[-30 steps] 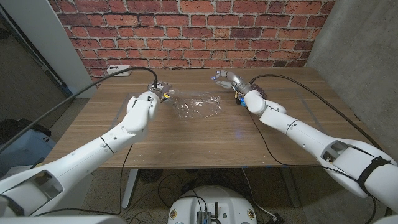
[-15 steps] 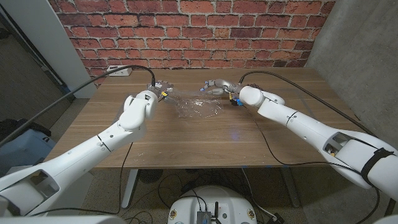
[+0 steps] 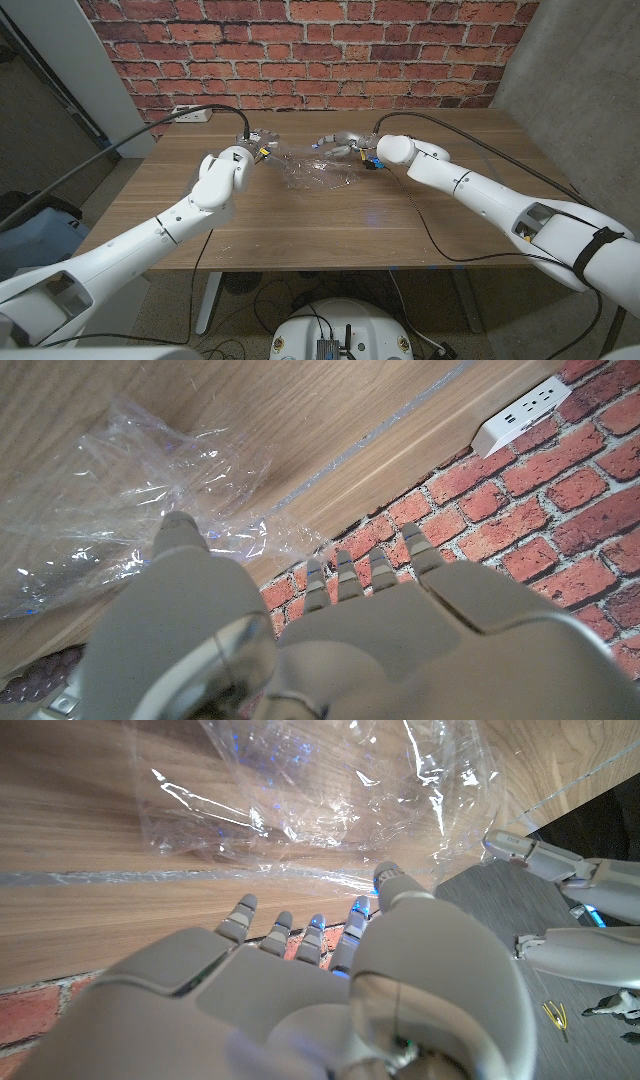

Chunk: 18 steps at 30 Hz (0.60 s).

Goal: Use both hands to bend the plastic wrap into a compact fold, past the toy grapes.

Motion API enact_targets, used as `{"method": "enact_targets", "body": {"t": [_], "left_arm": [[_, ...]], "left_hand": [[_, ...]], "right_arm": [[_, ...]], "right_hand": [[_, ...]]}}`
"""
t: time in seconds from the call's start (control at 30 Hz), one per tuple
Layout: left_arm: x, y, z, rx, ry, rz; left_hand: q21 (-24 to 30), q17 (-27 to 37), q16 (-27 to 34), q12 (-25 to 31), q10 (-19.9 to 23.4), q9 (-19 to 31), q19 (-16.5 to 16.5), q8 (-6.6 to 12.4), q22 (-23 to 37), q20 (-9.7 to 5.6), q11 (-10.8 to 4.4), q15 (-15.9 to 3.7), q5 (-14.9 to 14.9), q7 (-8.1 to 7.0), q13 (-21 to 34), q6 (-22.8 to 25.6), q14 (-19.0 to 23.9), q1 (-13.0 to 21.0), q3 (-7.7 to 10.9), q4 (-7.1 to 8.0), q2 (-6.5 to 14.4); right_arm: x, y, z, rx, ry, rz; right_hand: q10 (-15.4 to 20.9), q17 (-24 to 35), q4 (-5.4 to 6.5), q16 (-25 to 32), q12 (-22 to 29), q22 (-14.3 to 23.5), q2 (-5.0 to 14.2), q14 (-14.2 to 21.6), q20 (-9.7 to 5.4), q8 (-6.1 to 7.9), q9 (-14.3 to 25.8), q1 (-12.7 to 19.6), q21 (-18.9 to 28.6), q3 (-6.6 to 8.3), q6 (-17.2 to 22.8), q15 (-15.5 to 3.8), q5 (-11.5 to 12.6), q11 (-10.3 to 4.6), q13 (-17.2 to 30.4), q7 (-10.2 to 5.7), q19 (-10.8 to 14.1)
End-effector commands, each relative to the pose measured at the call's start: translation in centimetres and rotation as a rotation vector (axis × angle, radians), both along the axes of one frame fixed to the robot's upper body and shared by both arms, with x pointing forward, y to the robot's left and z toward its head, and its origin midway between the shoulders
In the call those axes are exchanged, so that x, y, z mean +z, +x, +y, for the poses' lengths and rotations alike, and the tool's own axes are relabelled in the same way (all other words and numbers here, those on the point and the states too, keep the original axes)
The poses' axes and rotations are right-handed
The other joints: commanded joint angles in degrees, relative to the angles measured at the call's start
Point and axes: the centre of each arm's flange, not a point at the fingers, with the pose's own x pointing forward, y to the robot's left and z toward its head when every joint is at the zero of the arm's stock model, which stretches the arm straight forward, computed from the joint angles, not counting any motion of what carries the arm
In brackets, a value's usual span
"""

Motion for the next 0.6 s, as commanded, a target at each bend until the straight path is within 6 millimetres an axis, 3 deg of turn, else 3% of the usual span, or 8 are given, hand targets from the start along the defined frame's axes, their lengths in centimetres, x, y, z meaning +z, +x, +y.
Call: {"method": "enact_targets", "body": {"t": [0.03,0.6], "left_arm": [[-0.1,0.1,0.1,0.008,0.002,-0.001],[0.2,-0.4,0.0,0.003,0.009,-0.028]], "left_hand": [[0.2,0.3,0.1,0.4,-0.6,0.1,-0.5,-0.13,0.1,0.25,-0.14,0.16,0.4,-0.35,0.2,-0.1,-0.3,0.1,0.01,0.30,0.3],[0.3,0.3,0.2,0.5,-0.6,0.1,-0.6,-0.09,0.1,0.26,-0.37,0.28,0.4,-1.15,0.2,0.5,-0.4,0.1,-0.15,0.34,0.5]], "right_arm": [[0.5,-0.3,2.3,0.042,-0.051,-0.042],[0.2,0.1,4.8,-0.020,-0.181,-0.093]], "right_hand": [[-0.4,0.3,0.81,0.6,0.3,0.1,-0.15,-0.7,0.06,0.39,0.1,-1.1,0.3,-0.06,-0.6,-0.11,0.0,-0.84,0.2,0.04,-0.5],[-4.8,0.5,1.19,0.2,-0.2,0.1,0.45,-3.2,-0.18,0.17,-0.2,-2.5,-0.1,0.21,-4.9,-0.39,0.3,-0.94,0.0,-0.01,-3.0]]}}
